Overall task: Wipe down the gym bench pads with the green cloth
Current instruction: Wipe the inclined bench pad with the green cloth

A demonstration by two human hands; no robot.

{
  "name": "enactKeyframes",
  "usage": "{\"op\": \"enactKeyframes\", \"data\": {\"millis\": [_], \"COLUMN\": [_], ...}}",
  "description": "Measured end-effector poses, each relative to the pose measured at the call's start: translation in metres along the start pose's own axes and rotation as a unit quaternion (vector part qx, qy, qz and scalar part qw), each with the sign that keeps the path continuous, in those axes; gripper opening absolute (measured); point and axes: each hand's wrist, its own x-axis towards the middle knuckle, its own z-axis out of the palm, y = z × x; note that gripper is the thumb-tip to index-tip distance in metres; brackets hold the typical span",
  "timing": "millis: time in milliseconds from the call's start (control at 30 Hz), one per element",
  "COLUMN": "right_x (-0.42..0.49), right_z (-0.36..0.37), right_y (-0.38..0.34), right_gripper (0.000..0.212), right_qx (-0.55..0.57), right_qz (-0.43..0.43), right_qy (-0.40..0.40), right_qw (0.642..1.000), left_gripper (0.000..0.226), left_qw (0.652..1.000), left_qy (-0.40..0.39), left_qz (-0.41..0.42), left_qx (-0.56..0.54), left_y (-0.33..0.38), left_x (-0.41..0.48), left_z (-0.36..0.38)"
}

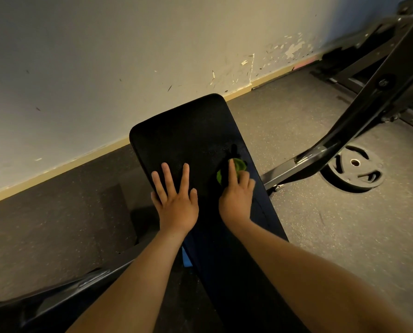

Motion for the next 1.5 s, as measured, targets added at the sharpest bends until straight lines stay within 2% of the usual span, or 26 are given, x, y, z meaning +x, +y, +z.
{"op": "enactKeyframes", "data": {"millis": [200, 267, 333, 400, 467, 533, 633, 767, 867, 933, 1033, 1133, 1333, 1400, 1500], "right_x": [-0.033, -0.013, 0.018, 0.043, 0.048, 0.037, 0.006, -0.024, -0.008, 0.025, 0.067, 0.058, -0.003, -0.006, 0.014], "right_z": [-0.004, -0.013, -0.023, -0.028, -0.024, -0.016, -0.004, -0.004, -0.017, -0.028, -0.040, -0.029, -0.010, -0.009, -0.019], "right_y": [0.008, 0.015, 0.023, 0.029, 0.028, 0.021, 0.012, 0.009, 0.008, 0.012, 0.023, 0.029, 0.028, 0.021, 0.008], "right_gripper": [0.076, 0.075, 0.074, 0.072, 0.074, 0.075, 0.077, 0.077, 0.071, 0.068, 0.062, 0.058, 0.033, 0.031, 0.032], "right_qx": [0.008, 0.023, 0.049, 0.084, 0.092, 0.089, 0.072, 0.077, 0.068, 0.054, 0.038, 0.043, 0.017, 0.033, 0.075], "right_qz": [-0.193, -0.159, -0.051, 0.054, 0.110, 0.108, 0.055, -0.024, -0.063, -0.039, 0.037, 0.088, 0.103, 0.115, 0.075], "right_qy": [-0.056, -0.003, 0.053, 0.056, 0.048, 0.051, 0.036, -0.001, 0.018, 0.045, 0.039, 0.037, 0.072, 0.063, 0.070], "right_qw": [0.980, 0.987, 0.996, 0.993, 0.989, 0.989, 0.995, 0.997, 0.996, 0.997, 0.998, 0.995, 0.992, 0.991, 0.992], "left_gripper": [0.066, 0.065, 0.064, 0.063, 0.063, 0.065, 0.071, 0.074, 0.072, 0.072, 0.073, 0.073, 0.075, 0.075, 0.073], "left_qw": [1.000, 1.000, 1.000, 1.000, 0.999, 0.996, 0.988, 0.986, 0.991, 0.994, 0.996, 0.997, 0.995, 0.993, 0.995], "left_qy": [0.024, 0.023, 0.028, 0.031, 0.039, 0.076, 0.132, 0.137, 0.112, 0.096, 0.082, 0.072, 0.030, 0.028, 0.030], "left_qz": [0.001, 0.007, 0.011, 0.001, 0.002, 0.021, 0.028, -0.007, -0.008, -0.004, -0.008, -0.009, -0.058, -0.073, -0.055], "left_qx": [-0.002, -0.008, -0.001, -0.002, -0.012, -0.030, -0.080, -0.095, -0.066, -0.053, -0.036, -0.038, -0.074, -0.087, -0.082], "left_y": [-0.001, -0.005, -0.007, -0.005, -0.004, -0.007, -0.014, -0.006, -0.005, -0.010, -0.012, -0.010, 0.008, 0.016, 0.011], "left_x": [-0.004, -0.004, -0.004, -0.003, -0.003, -0.006, -0.014, -0.018, -0.016, -0.015, -0.014, -0.015, -0.016, -0.016, -0.018], "left_z": [0.007, 0.007, 0.008, 0.009, 0.010, 0.011, 0.014, 0.022, 0.022, 0.021, 0.021, 0.021, 0.015, 0.014, 0.015]}}
